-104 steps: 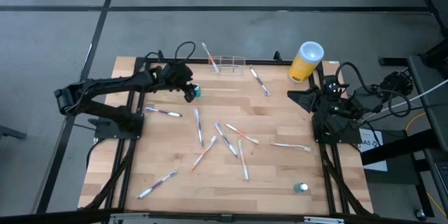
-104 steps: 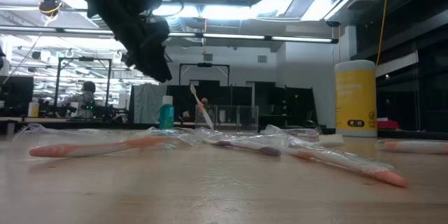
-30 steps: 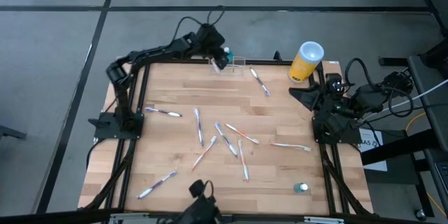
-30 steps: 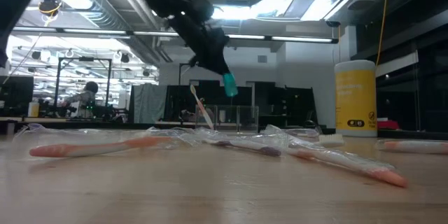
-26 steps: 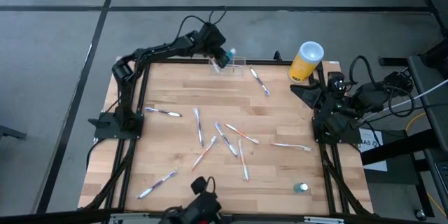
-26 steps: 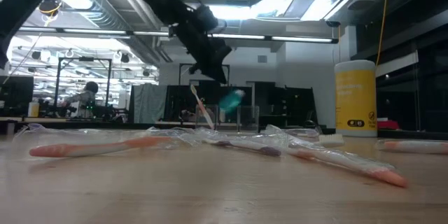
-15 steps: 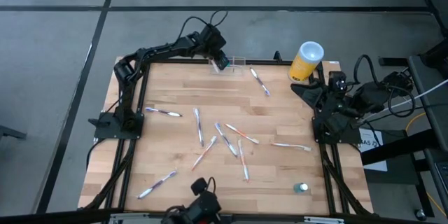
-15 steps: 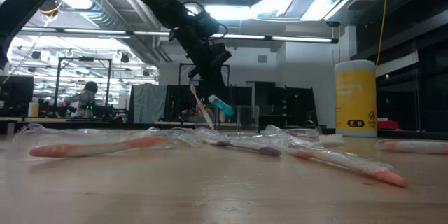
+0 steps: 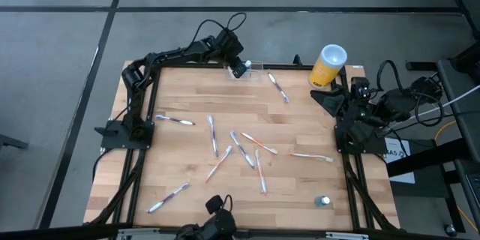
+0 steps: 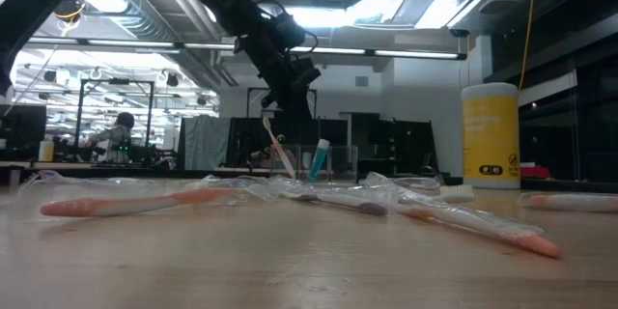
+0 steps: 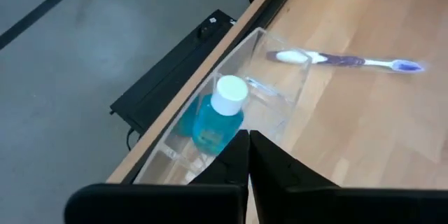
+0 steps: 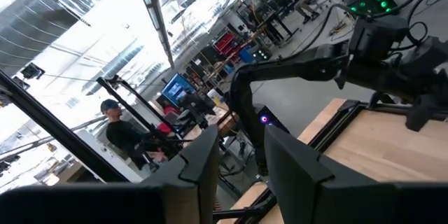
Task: Pick & Place toothbrushing station
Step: Put the blue mouthwash into the transparent organizer
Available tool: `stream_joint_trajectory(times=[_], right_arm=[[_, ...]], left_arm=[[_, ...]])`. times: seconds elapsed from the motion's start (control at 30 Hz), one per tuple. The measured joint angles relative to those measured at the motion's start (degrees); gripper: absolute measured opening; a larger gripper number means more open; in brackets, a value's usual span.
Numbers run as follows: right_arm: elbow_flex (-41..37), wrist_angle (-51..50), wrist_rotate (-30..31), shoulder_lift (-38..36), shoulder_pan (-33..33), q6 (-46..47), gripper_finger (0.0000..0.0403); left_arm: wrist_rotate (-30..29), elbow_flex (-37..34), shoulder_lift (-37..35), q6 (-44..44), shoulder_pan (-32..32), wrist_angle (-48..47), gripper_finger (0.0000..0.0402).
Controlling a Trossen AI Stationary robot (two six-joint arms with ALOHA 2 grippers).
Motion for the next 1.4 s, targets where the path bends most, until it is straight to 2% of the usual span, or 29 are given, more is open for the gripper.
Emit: stream_joint_trajectory(times=[0.1,0.27,0.4,0.47,0.63,0.8,1.0,1.2,1.3,1.4], right_arm=[[0.0,-1.3,-0.3,0.8,0.0,0.8,0.0118],[0.0,-7.2,-0.2,1.7,1.7,5.4,0.0118],[0.0,-14.1,0.0,2.1,4.1,11.1,0.0118],[0.0,-17.3,-0.1,2.2,5.5,15.1,0.0118],[0.0,-26.4,-3.9,3.9,9.8,28.7,0.0118],[0.0,-33.5,-13.6,8.2,13.1,43.3,0.0110],[0.0,-37.7,-30.7,15.3,16.9,54.0,0.0093],[0.0,-43.5,-52.5,20.3,20.2,58.5,0.0079],[0.0,-45.0,-58.4,21.1,21.7,59.0,0.0074],[1.4,-50.3,-60.3,22.0,23.4,56.4,0.0068]], left_arm=[[5.2,0.0,-1.2,1.0,0.0,-5.2,0.0003],[18.4,0.0,-2.6,4.2,-1.7,-18.1,0.0011],[27.6,0.0,-2.7,8.4,-8.2,-25.2,0.0033],[29.6,0.0,-2.7,10.2,-12.7,-25.3,0.0046],[29.4,0.0,-2.7,14.2,-24.4,-18.5,0.0069],[26.3,0.0,-2.7,11.3,-31.1,-13.0,0.0071],[24.0,-0.9,-7.7,9.9,-30.3,-19.6,0.0054],[15.3,-8.4,-20.8,9.2,-27.1,-20.6,0.0037],[10.8,-12.5,-28.4,7.9,-26.3,-20.3,0.0032],[9.2,-16.0,-34.5,6.9,-26.4,-20.5,0.0033]])
